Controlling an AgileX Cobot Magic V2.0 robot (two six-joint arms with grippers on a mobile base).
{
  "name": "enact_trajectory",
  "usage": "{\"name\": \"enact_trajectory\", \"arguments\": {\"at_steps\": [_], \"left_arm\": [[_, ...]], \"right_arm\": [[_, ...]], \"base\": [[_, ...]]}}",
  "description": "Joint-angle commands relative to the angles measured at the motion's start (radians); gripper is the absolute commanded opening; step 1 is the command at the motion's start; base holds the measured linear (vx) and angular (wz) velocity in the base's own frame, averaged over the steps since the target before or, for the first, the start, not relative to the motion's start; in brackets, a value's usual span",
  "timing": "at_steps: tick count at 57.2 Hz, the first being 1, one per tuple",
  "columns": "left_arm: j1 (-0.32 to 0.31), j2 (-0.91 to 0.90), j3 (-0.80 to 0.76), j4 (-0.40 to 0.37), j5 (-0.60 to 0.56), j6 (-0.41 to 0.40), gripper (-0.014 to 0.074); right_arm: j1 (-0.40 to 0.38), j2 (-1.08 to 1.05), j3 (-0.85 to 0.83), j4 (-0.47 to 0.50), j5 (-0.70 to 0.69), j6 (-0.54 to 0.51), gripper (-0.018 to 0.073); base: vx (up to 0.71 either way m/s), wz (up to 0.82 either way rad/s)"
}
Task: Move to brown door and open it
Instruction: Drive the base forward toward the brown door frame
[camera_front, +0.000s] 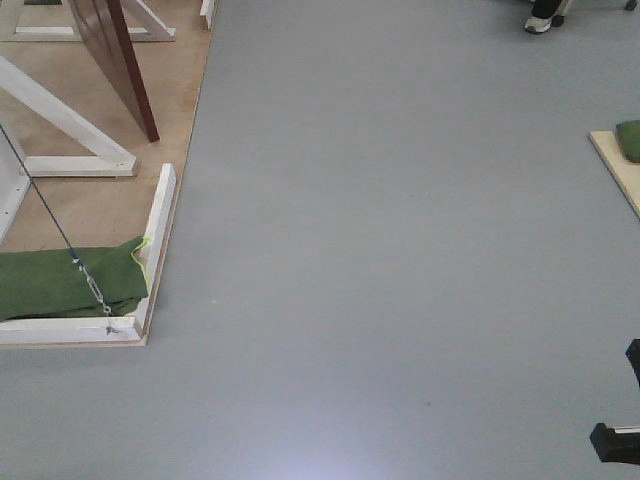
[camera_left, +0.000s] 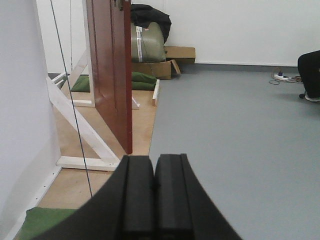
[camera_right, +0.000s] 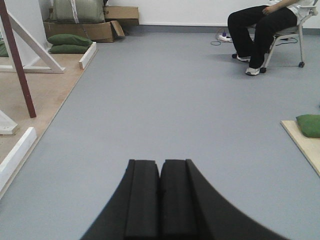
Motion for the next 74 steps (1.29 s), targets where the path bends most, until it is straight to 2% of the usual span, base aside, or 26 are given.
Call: {"name": "enact_trajectory", "arguments": {"at_steps": [1, 74], "left_arm": [[0.001, -0.013, -0.017, 0.0, -0.081, -0.001, -0.0003], [0.001, -0.013, -0.017, 0.0, -0.081, -0.001, -0.0003]], "right_arm": [[-0.003, -0.014, 0.005, -0.007, -0.08, -0.006, 0.0], [-0.003, -0.014, 0.005, -0.007, -0.08, -0.006, 0.0]], "base": [[0.44, 0.05], [0.48, 0.03]]}}
